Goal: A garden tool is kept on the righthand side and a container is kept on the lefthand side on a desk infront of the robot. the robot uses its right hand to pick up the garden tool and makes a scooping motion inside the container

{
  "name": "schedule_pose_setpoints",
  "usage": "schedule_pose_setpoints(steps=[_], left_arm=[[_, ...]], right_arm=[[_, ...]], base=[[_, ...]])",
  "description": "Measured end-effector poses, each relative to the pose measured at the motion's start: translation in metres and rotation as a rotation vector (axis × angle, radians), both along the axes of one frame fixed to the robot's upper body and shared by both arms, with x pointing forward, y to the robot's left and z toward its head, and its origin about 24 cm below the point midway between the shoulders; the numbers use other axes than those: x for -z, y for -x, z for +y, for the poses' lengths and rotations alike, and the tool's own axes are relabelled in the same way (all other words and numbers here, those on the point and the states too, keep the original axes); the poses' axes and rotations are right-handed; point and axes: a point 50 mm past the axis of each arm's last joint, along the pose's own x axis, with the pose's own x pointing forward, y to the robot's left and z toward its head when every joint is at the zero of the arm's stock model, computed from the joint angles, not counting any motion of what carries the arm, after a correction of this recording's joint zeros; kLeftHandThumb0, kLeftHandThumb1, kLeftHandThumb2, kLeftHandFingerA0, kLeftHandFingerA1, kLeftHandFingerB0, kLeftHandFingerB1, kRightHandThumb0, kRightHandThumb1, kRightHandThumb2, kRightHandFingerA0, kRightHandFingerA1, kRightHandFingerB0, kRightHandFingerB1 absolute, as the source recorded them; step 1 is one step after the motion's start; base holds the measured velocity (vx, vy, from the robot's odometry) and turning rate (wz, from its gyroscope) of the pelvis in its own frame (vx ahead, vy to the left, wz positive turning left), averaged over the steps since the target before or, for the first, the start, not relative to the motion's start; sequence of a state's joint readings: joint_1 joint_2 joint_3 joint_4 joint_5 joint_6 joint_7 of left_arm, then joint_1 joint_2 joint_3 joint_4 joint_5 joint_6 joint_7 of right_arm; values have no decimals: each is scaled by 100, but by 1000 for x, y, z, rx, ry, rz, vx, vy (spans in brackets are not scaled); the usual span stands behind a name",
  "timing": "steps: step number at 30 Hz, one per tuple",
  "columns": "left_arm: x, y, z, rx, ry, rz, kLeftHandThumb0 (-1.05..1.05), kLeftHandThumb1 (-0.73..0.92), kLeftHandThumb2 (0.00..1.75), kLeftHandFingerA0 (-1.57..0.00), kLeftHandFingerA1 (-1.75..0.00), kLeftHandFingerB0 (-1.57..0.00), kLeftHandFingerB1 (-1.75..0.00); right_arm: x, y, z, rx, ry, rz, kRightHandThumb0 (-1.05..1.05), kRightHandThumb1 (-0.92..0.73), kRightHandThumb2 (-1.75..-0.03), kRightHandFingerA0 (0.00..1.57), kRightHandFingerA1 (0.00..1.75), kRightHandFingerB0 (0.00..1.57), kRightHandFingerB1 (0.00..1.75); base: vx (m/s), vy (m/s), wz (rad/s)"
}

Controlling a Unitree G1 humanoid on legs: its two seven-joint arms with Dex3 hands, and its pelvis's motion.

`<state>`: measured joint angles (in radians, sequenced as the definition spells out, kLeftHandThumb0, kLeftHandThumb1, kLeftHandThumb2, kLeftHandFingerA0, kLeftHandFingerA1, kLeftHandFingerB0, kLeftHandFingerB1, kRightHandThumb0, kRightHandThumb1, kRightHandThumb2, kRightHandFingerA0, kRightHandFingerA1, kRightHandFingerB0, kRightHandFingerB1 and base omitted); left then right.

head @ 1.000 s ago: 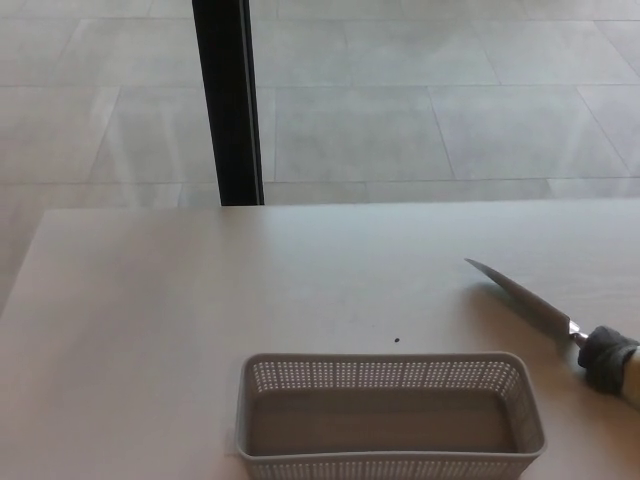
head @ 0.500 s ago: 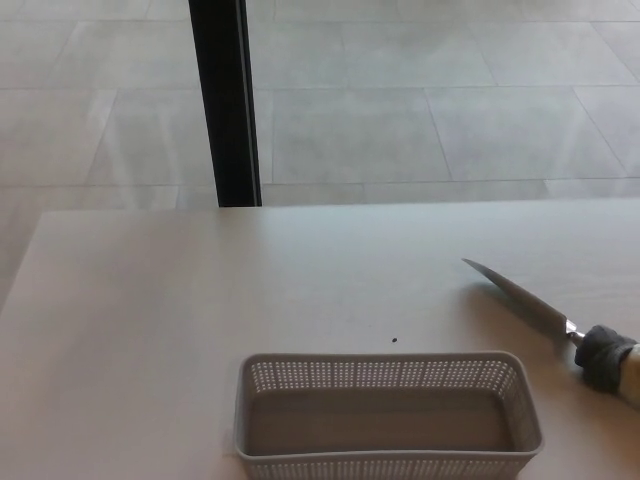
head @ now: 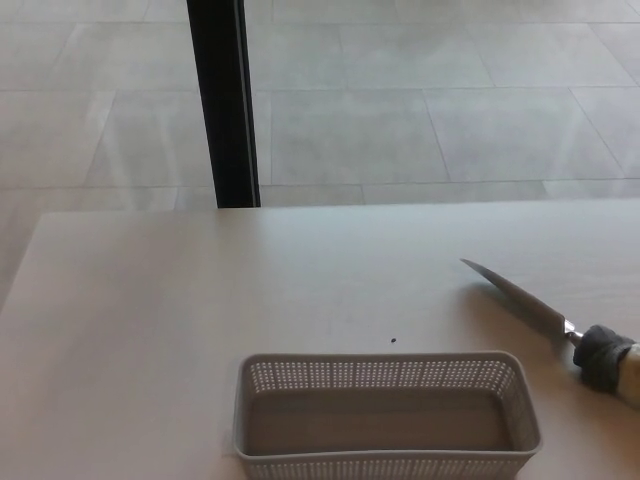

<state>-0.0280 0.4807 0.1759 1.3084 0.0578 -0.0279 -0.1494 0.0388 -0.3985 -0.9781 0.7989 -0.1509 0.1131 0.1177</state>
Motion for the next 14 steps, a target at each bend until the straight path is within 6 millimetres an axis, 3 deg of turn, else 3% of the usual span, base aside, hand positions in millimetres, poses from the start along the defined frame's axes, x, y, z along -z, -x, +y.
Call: schedule_pose_setpoints(steps=[1, 3, 5, 6, 8, 10, 14], left_arm=[[0, 0, 0, 0, 1, 1, -49, 67, 60, -59, -61, -51, -49], [1, 1, -1, -1, 3, 3, -47, 67, 60, -62, -62, -55, -49], [1, 2, -1, -2, 3, 4, -45, 67, 60, -63, -62, -56, -49], [1, 2, -1, -2, 3, 4, -45, 66, 59, -66, -67, -56, -49], [1, 2, -1, -6, 3, 0, -47, 65, 59, -65, -72, -57, -52], [1, 2, 0, -13, 3, -8, -45, 62, 58, -68, -71, -61, -53], [-1, 3, 2, -46, 3, -36, -46, 62, 58, -71, -73, -64, -55]], right_arm=[[7, 4, 3, 23, -28, -4, -49, -62, -58, 64, 108, 44, 55], [27, 13, 14, 94, -115, -22, -45, -58, -57, 68, 82, 58, 53], [42, 19, 24, 149, -180, -42, -46, -57, -57, 70, 74, 56, 49], [48, 22, 29, 172, -206, -54, -48, -57, -58, 79, 79, 58, 49], [58, 24, 38, 206, -243, -73, -48, -56, -57, 78, 76, 63, 51], [64, 23, 45, 223, -258, -92, -51, -54, -56, 90, 85, 72, 57], [69, 18, 56, 223, -237, -134, -49, -54, -56, 88, 77, 72, 52]], base=[[0, 0, 0], [0, 0, 0], [0, 0, 0], [0, 0, 0], [0, 0, 0], [0, 0, 0], [0, 0, 0]])
